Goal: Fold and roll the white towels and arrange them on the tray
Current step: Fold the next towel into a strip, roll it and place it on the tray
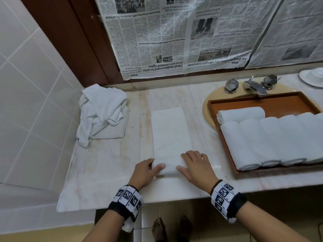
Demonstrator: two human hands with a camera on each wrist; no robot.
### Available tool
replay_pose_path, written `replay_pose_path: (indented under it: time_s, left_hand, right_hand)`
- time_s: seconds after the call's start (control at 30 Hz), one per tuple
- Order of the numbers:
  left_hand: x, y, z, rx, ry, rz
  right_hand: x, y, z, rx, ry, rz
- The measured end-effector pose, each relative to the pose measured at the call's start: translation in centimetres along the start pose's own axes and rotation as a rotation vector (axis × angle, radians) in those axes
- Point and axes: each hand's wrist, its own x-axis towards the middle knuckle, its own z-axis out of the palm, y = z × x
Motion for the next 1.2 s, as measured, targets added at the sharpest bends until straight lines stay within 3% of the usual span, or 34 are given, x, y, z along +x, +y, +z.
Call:
replay_pose_path:
  time_s: [0.13, 0.2, 0.33, 0.43, 0.5, 0.63, 0.7, 0.8, 0.87, 1.03, 1.13, 1.2]
  left_hand:
    - [0.0, 1.1, 0.7, 0.120, 0.118, -0.050]
    - [0.0, 0.9, 1.3, 0.159, 0.185, 0.020]
    - [-0.5, 0.5, 2.2, 0.179, 0.093, 0.200]
    - [0.0, -0.2, 1.7, 0.206, 0.065, 0.191]
    - [0.5, -0.4, 1.0, 0.197, 0.029, 0.164]
    - [1.2, 0.4, -0.1, 0.140, -0.019, 0.117]
    - [1.5, 1.1, -0.4, 0.123, -0.013, 0.091]
    - [1.3, 1.8, -0.5, 0.087, 0.013, 0.064]
    - [0.9, 1.8, -0.2, 0.198, 0.024, 0.089]
    - [-1.0, 1.5, 1.3, 0.490, 0.064, 0.274]
    - [-1.1, 1.2, 1.3, 0.370, 0.003, 0.222]
    - [-0.6, 1.1, 0.8, 0.239, -0.054, 0.180]
  right_hand:
    - [0.9, 0.4, 0.0, 0.073, -0.232, 0.048]
    - [2.1, 1.1, -0.2, 0.159, -0.299, 0.072]
    - [3.6, 2.2, -0.2, 0.336, -0.397, 0.137]
    - [3.7, 2.2, -0.4, 0.437, -0.443, 0.136]
    - [2.9, 1.9, -0.6, 0.409, -0.427, 0.127]
    - [0.2, 0.8, -0.5, 0.060, -0.064, -0.015]
    - [-0.4, 0.3, -0.4, -0.018, -0.001, -0.050]
    - [0.4, 0.7, -0.4, 0.104, -0.179, 0.004]
    - [1.3, 1.3, -0.6, 0.263, -0.290, 0.075]
    - [2.6, 2.1, -1.8, 0.491, -0.456, 0.143]
    - [2.3, 2.2, -2.3, 0.544, -0.541, 0.201]
    - [1.6, 1.8, -2.4, 0.540, -0.524, 0.244]
